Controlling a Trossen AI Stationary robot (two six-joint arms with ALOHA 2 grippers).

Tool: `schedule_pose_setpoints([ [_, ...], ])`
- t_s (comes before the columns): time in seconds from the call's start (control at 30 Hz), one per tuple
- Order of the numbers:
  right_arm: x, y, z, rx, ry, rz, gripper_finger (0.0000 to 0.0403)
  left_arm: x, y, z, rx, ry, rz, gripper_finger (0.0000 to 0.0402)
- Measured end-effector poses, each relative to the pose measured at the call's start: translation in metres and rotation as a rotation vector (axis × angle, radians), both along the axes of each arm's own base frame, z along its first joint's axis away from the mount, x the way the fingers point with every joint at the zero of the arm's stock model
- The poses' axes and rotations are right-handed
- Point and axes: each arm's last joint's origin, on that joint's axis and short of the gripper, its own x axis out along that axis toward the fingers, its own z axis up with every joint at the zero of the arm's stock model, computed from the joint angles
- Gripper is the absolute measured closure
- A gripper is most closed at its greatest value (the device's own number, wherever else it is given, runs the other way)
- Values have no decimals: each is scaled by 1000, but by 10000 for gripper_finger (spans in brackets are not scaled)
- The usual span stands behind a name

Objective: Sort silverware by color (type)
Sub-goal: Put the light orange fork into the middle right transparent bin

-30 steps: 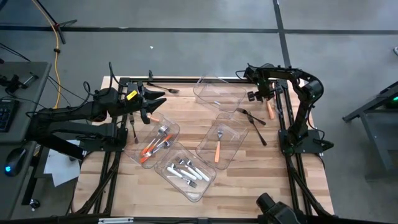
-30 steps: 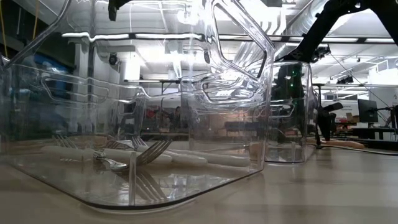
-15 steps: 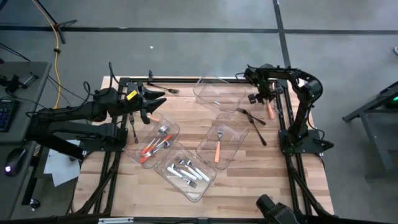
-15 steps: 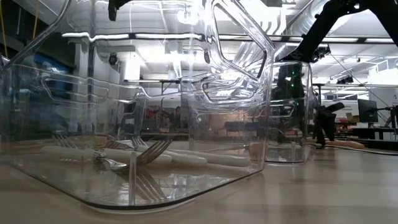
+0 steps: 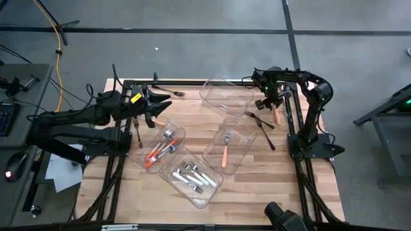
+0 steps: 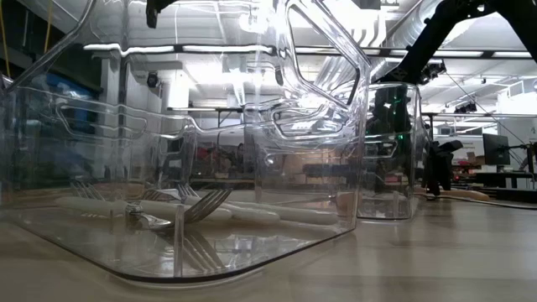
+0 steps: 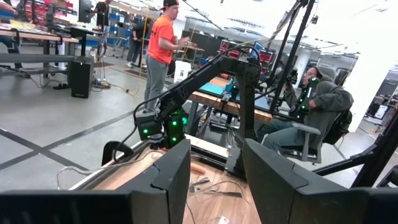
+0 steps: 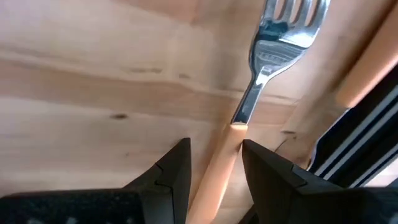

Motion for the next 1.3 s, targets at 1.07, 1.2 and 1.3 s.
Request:
schedule_pose_setpoints([
  [1.07, 7, 2, 3, -104, -142, -171, 274, 0, 0, 0, 1, 1, 0, 266],
  [1.2, 7, 2, 3, -109, -143, -179, 274, 0, 0, 0, 1, 0, 0, 266],
  [1.3, 7, 2, 2, -113, -144, -187, 280, 0, 0, 0, 1, 1, 0, 266],
])
